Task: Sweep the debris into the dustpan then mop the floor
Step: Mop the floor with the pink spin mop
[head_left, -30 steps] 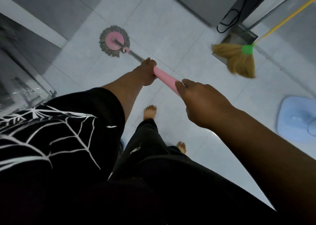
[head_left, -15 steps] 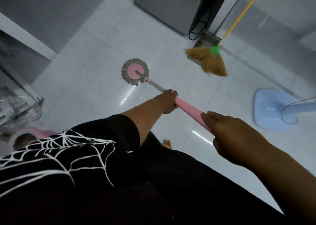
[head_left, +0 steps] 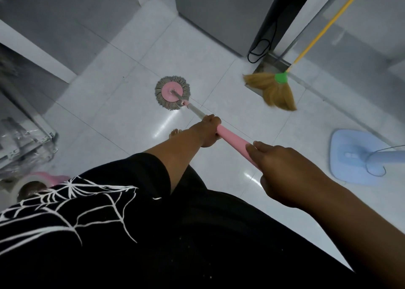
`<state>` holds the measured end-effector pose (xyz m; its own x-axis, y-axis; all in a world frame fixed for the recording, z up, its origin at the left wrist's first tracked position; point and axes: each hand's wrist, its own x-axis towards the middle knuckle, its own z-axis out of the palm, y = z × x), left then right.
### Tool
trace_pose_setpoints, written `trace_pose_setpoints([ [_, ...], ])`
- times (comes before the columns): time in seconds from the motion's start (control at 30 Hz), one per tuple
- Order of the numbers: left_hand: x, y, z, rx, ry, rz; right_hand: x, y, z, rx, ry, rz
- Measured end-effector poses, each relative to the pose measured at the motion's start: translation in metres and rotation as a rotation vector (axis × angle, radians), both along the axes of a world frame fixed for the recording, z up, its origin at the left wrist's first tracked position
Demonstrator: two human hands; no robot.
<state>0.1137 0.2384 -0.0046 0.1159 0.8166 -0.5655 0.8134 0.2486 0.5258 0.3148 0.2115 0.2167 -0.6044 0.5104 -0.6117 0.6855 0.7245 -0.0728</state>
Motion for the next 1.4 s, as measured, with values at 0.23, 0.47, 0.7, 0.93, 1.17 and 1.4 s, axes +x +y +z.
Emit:
trace_pose_setpoints([
  [0.23,-0.107,0.085,-0.009,0.028,-0.033,0.076,-0.105,0.096,-0.005,0.022,0.023,0.035],
  [0.47,-0.238,0.161,-0.01,0.076,-0.016,0.064,-0.232,0.17,-0.015,0.064,0.128,0.046],
  [0.7,-0.328,0.203,-0.024,0.048,0.06,0.07,-0.322,0.204,-0.047,0.049,0.158,-0.015],
  [0.93,-0.318,0.185,-0.034,-0.052,0.143,0.042,-0.312,0.174,-0.058,-0.018,0.194,-0.079],
  [1.17,-0.264,0.131,-0.018,-0.041,0.147,-0.033,-0.261,0.112,-0.044,0.004,0.19,-0.1],
  [1.4,-0.173,0.028,0.004,-0.011,0.084,-0.04,-0.174,0.013,-0.023,-0.001,0.152,-0.111],
])
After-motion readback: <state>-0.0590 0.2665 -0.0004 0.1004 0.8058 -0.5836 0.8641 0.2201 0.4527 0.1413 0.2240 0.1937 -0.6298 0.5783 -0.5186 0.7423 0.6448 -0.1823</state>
